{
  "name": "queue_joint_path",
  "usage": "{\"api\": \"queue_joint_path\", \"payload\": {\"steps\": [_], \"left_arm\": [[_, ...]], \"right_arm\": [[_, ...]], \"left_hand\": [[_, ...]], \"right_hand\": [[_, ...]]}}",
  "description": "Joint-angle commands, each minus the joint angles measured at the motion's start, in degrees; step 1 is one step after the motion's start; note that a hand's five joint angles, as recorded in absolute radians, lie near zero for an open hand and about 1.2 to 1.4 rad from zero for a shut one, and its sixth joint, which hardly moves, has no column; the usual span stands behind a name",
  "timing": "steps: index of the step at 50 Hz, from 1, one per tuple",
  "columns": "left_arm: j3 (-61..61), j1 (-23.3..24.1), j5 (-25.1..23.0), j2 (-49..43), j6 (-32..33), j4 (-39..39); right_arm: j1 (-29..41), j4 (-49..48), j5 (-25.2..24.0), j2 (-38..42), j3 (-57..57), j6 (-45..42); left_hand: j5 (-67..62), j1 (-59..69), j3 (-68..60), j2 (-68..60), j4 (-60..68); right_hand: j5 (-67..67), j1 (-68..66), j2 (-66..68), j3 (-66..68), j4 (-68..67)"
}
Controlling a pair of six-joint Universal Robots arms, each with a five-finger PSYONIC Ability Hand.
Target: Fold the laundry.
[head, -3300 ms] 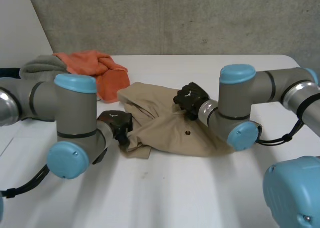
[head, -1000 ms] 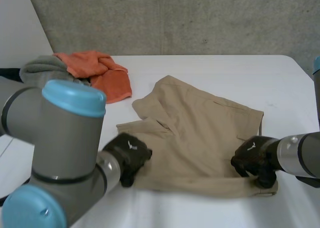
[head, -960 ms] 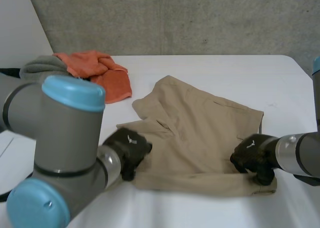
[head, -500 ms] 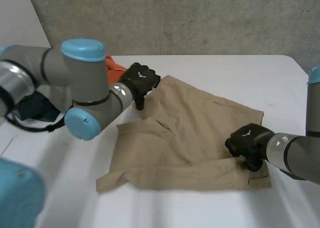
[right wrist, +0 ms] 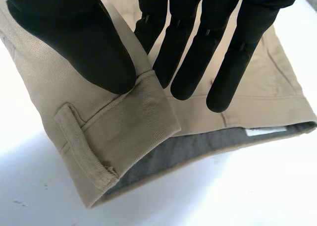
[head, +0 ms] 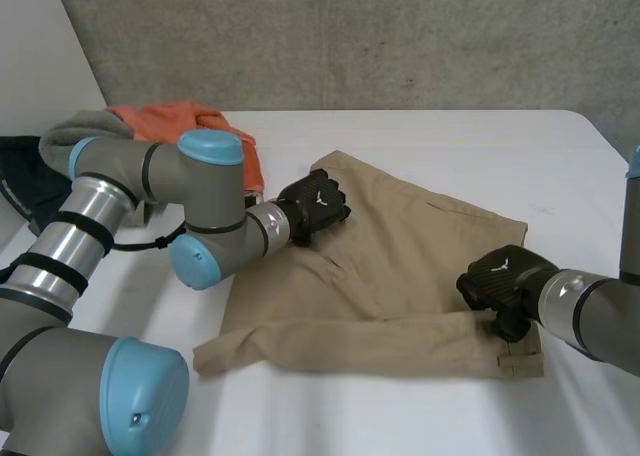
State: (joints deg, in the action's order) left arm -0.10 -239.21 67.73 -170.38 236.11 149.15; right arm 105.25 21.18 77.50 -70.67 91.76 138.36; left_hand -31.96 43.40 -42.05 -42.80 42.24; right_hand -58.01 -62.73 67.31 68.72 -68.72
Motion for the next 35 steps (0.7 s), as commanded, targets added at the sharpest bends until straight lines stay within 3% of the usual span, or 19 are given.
{"api": "queue_joint_path", "payload": {"steps": [1,8,13,17,28,35], "left_arm": [[-1.74,0.06,2.67,0.22,3.3,0.36],[-7.8,1.2,11.1,3.82,3.49,2.81],[-17.18,2.78,20.67,11.1,-1.07,10.53],[-22.64,3.66,23.76,14.97,-6.43,13.62],[-20.65,5.07,32.72,12.71,-12.86,5.47],[-19.93,5.15,33.96,13.31,-16.9,2.38]], "right_arm": [[-1.36,-0.18,-0.77,-2.45,0.0,0.42],[-2.42,-0.35,-1.92,-3.6,-0.09,1.3],[-2.07,-0.35,-2.09,-3.6,0.26,1.3],[-1.36,-0.44,-2.01,-3.34,0.7,1.04],[-1.1,-0.53,-1.83,-2.55,0.7,1.12],[-1.19,-0.79,-1.57,-2.54,0.7,1.13]], "left_hand": [[-36.12,34.68,-36.03,-35.28,35.84],[-38.04,36.6,-37.95,-37.2,37.76],[-38.04,36.6,-37.95,-37.2,37.76],[-38.04,36.6,-37.95,-37.2,37.76],[-38.04,36.6,-37.95,-37.2,37.76],[-38.04,36.6,-37.95,-37.2,37.76]], "right_hand": [[-11.99,-17.27,12.69,11.28,-11.28],[-11.99,-17.27,12.69,11.28,-11.28],[-11.99,-17.27,12.69,11.28,-11.28],[-11.99,-17.27,12.69,11.28,-11.28],[-11.99,-17.27,12.69,11.28,-11.28],[-11.99,-17.27,12.69,11.28,-11.28]]}}
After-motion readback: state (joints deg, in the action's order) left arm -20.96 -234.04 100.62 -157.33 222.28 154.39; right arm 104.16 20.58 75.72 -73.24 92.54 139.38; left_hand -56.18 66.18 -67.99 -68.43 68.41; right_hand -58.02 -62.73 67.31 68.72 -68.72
